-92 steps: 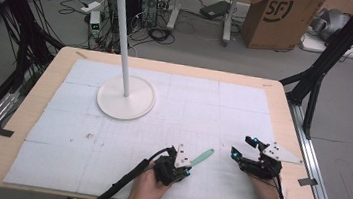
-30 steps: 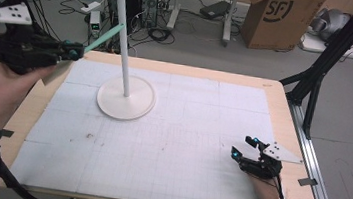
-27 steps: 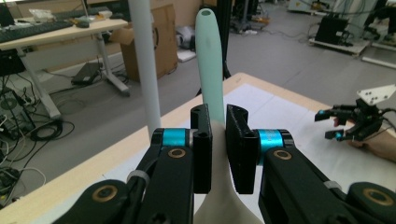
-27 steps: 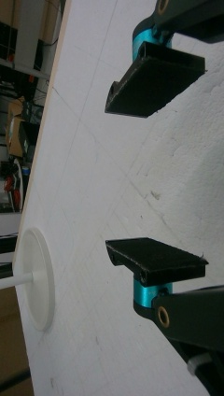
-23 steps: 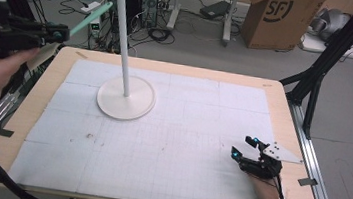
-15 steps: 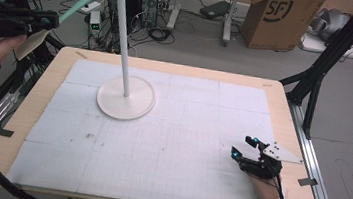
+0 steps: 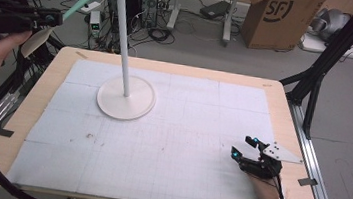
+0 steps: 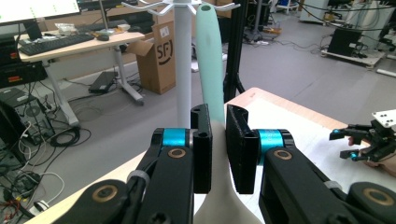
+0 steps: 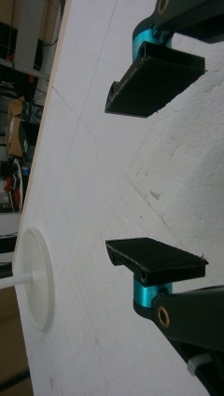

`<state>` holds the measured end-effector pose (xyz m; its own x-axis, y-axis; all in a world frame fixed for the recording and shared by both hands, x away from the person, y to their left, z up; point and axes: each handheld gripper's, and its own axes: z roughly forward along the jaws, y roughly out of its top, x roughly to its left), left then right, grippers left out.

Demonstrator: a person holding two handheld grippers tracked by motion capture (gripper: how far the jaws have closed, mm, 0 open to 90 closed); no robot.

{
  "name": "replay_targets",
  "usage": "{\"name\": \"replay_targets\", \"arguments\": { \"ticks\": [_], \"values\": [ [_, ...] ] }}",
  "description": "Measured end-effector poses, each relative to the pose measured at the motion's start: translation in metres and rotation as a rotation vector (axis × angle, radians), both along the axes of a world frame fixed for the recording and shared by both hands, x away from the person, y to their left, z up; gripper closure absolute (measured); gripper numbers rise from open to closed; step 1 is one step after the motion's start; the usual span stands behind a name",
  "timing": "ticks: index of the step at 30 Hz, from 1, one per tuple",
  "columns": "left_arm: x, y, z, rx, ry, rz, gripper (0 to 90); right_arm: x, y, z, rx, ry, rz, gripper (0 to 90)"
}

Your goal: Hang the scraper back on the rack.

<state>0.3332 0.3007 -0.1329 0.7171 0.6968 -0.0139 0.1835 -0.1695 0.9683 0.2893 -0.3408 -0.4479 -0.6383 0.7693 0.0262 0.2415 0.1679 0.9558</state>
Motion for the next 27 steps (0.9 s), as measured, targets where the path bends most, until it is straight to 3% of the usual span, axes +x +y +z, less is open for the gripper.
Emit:
{"name": "replay_targets", "arguments": {
  "ticks": [27],
  "values": [
    [0.015, -0.004, -0.011, 0.037, 0.030, 0.051, 81.0, 0.000, 0.000, 0.000, 0.000, -0.001, 0.000, 28.4]
  ]
}}
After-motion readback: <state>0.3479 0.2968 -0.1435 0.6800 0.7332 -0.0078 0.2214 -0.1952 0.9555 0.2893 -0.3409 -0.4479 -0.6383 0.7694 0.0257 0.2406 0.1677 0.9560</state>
